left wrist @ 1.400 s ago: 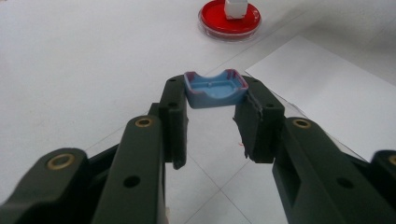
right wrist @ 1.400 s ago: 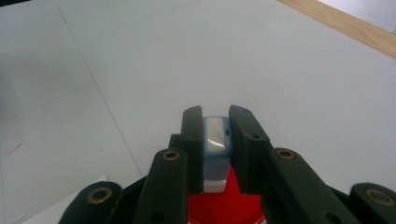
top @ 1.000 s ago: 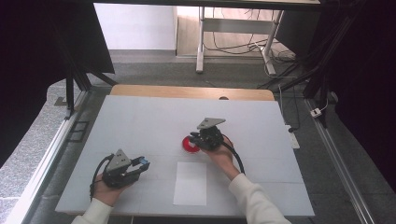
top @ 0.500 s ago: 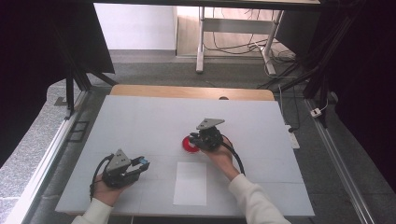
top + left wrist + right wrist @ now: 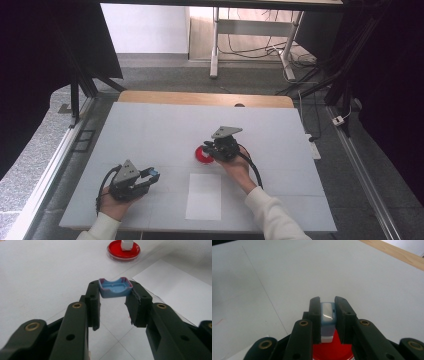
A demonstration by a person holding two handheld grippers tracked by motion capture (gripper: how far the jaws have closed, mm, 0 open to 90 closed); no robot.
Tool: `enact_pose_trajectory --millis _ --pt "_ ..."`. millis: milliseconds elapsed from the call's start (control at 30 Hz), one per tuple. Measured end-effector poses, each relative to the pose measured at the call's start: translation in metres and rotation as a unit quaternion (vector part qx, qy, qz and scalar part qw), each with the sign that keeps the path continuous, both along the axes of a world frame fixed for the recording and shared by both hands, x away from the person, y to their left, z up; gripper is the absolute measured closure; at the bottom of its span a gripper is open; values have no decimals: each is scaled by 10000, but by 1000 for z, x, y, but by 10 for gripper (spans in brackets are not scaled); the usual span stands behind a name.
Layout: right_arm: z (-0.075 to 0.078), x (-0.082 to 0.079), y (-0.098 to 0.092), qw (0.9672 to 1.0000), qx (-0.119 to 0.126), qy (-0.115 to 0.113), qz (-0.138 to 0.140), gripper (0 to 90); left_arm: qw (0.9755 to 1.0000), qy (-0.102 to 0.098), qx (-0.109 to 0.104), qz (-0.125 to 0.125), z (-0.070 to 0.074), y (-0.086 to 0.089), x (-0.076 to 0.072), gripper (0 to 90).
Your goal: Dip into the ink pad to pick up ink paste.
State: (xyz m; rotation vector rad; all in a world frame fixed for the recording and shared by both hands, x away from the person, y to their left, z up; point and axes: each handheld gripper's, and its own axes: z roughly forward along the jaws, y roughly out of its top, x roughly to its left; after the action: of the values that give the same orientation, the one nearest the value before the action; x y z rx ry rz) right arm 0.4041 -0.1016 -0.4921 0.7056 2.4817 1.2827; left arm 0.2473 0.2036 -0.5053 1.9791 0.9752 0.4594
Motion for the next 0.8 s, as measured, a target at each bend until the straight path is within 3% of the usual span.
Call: enact_pose_trajectory --millis 533,700,800 --pt "16 -10 -6 9994 303 -138 -7 758 10000 -21 -26 5 1 1 0 642" --pt "20 -11 -10 9988 492 -66 7 758 10000 -20 -21 10 1 1 0 642" --pt "22 -12 -13 9988 472 -91 0 758 10000 -18 -8 6 1 0 0 642"
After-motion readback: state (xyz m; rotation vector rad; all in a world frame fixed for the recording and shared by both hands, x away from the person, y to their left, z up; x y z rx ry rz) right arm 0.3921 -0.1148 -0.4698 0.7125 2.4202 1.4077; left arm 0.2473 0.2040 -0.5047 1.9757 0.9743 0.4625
